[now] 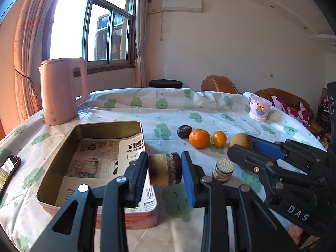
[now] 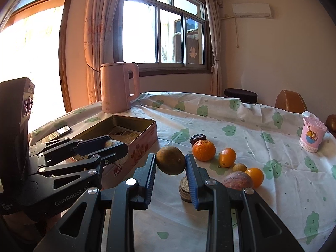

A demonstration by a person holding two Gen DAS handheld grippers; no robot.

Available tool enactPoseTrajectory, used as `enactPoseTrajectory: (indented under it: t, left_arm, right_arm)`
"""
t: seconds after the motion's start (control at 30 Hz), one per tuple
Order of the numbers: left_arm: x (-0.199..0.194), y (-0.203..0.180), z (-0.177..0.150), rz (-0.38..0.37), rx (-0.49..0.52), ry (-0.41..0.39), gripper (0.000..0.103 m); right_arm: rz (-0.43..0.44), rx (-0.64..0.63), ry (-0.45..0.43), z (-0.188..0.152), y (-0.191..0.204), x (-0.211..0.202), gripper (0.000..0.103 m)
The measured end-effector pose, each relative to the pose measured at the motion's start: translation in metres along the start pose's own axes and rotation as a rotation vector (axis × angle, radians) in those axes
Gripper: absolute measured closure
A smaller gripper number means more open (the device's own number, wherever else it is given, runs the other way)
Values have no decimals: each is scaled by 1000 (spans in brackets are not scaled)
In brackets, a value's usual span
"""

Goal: Organize fruits
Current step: 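Carry the sweet-potato piece with the left tool while the right tool carries the kiwi over the tin box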

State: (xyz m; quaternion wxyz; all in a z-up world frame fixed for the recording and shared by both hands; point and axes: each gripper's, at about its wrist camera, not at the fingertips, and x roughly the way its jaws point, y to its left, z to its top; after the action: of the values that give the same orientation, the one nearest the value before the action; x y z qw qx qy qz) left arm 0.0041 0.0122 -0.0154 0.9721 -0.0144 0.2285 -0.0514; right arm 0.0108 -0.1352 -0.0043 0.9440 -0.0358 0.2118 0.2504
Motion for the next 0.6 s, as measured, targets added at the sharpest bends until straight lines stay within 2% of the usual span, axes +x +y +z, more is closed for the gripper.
enactPoseTrajectory:
  t: [0.6]
  left_arm:
    - [-2,36,12,81,-26,-26,69]
  right_arm:
    - [64,-38,-22,34,20,27,73]
